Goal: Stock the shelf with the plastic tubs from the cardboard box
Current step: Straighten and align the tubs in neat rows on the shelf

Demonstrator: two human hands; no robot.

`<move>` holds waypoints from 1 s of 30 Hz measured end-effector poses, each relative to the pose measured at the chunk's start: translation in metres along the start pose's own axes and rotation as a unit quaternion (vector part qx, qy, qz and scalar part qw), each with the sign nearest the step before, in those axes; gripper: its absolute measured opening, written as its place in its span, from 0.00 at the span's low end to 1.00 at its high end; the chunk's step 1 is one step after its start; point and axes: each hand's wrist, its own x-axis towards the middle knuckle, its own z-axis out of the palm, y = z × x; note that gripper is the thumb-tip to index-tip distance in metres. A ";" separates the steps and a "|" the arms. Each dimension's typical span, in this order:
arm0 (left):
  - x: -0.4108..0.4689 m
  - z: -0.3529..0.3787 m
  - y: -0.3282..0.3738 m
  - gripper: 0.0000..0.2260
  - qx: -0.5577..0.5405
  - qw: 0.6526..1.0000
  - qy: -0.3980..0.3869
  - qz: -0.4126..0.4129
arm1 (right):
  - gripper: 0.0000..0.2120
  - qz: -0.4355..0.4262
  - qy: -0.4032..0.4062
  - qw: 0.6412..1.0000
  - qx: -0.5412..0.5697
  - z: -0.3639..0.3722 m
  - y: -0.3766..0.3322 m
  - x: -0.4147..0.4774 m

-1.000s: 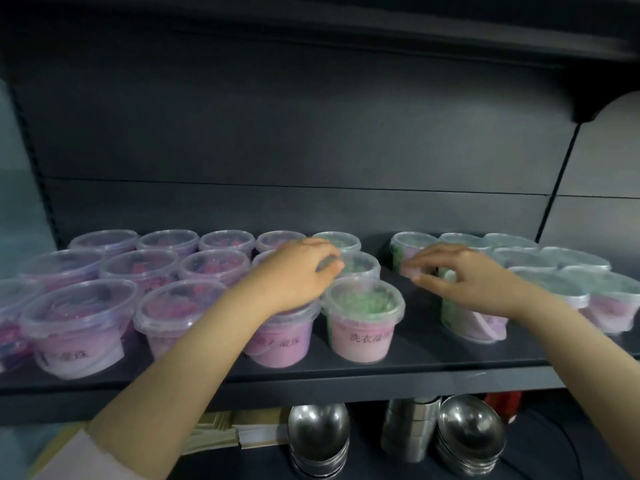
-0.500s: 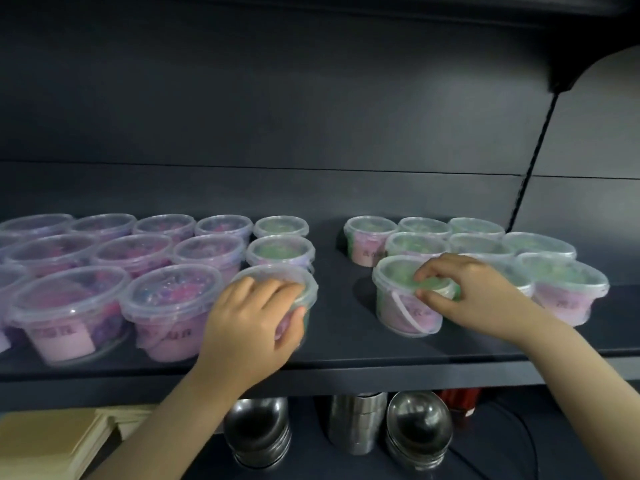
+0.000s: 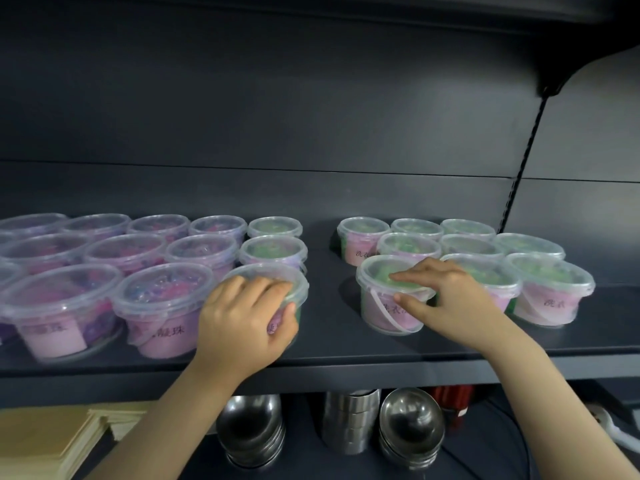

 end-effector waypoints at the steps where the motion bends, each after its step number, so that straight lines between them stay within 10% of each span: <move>1: -0.001 0.000 0.000 0.11 -0.004 1.000 0.001 -0.001 | 0.14 0.001 0.001 1.000 0.008 0.002 -0.004 -0.002; 30: 0.022 -0.037 -0.020 0.15 -0.061 0.979 -0.191 -0.038 | 0.14 0.035 -0.037 0.991 0.125 0.015 -0.069 -0.005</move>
